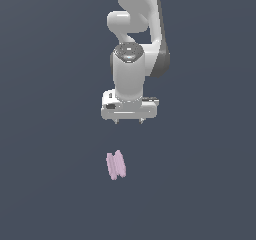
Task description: Pick up the object and move it to a goal position.
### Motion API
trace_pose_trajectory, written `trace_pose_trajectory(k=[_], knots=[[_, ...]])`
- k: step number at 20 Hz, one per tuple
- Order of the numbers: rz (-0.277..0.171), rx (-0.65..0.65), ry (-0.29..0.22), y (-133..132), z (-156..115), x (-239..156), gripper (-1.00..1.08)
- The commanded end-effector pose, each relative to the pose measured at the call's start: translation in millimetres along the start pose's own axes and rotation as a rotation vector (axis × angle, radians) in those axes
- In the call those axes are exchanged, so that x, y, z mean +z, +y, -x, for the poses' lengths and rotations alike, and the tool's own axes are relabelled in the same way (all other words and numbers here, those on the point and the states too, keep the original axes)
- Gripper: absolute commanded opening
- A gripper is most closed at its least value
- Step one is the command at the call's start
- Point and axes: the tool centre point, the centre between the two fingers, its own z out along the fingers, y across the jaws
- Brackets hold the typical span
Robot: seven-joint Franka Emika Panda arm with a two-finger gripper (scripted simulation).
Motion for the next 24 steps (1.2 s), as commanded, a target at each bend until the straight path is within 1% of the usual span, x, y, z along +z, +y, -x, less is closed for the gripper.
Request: trace_pose_trajectory(k=[1, 10, 15, 20, 24], knots=[[0.0, 0.0, 0.0, 0.0, 0.0, 0.0, 1.0], [-0.009, 0.003, 0.001, -8.6, -1.1, -14.1, 1.0], [-0.008, 0.002, 0.0, -8.0, -1.9, -13.2, 1.0], [-0.007, -0.012, -0.001, -5.3, -9.9, -8.8, 1.0], [-0.005, -0.032, -0.002, -1.0, -21.3, -1.7, 1.0]])
